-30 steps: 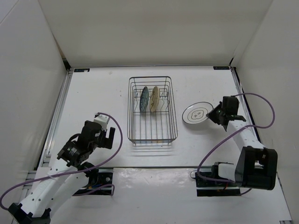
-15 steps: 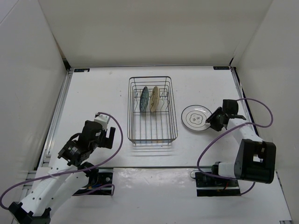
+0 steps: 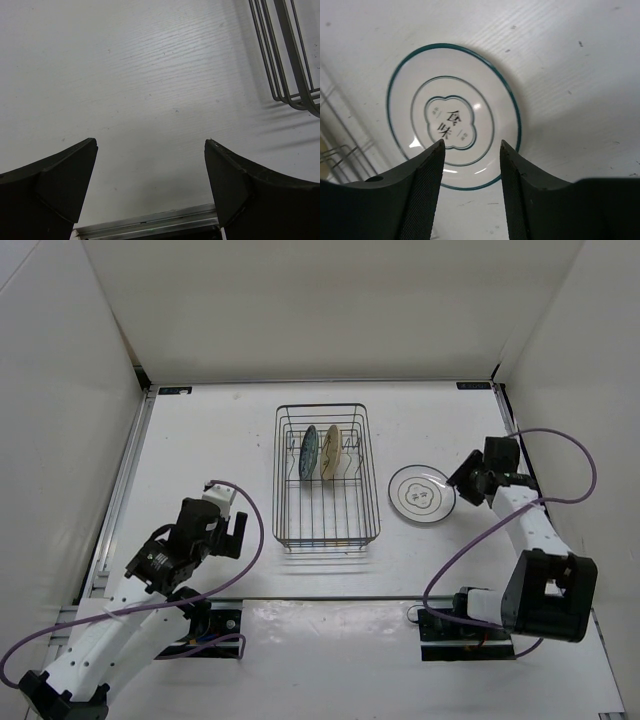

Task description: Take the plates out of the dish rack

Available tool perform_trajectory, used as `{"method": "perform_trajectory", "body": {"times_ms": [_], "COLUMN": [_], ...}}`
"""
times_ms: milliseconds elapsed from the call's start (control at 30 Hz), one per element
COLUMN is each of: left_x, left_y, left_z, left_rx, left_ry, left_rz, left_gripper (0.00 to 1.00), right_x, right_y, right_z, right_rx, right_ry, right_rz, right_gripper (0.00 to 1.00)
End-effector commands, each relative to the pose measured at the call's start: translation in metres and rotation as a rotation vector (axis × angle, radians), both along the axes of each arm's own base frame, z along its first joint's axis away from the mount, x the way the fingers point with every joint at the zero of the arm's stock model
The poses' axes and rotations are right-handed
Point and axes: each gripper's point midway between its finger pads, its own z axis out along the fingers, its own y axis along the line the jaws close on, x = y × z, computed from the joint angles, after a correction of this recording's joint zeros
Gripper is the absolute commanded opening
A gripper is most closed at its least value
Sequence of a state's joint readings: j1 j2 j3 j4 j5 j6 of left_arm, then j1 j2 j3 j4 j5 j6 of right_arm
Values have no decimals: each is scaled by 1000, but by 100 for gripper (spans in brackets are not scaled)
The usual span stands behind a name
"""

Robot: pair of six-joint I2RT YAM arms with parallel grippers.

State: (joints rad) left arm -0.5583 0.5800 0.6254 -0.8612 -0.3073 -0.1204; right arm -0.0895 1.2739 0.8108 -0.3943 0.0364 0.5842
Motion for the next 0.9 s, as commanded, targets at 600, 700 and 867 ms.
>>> {"method": "perform_trajectory", "body": {"times_ms": [600, 700, 867], "left_x": [4, 4, 4], "left_y": [27, 26, 25], "left_z": [-3, -4, -5], "left_rx": [64, 65, 65], "left_ry": [-19, -16, -6], "left_rz": [178, 175, 166], "left_gripper": [99, 99, 99], "right_x": [71, 91, 98], "right_y": [252, 278, 291], "right_z": [132, 144, 115], "right_rx": [-182, -225, -313], "right_ry": [-286, -294, -197], "right_rz": [767, 787, 806], "right_gripper": [45, 45, 45]}}
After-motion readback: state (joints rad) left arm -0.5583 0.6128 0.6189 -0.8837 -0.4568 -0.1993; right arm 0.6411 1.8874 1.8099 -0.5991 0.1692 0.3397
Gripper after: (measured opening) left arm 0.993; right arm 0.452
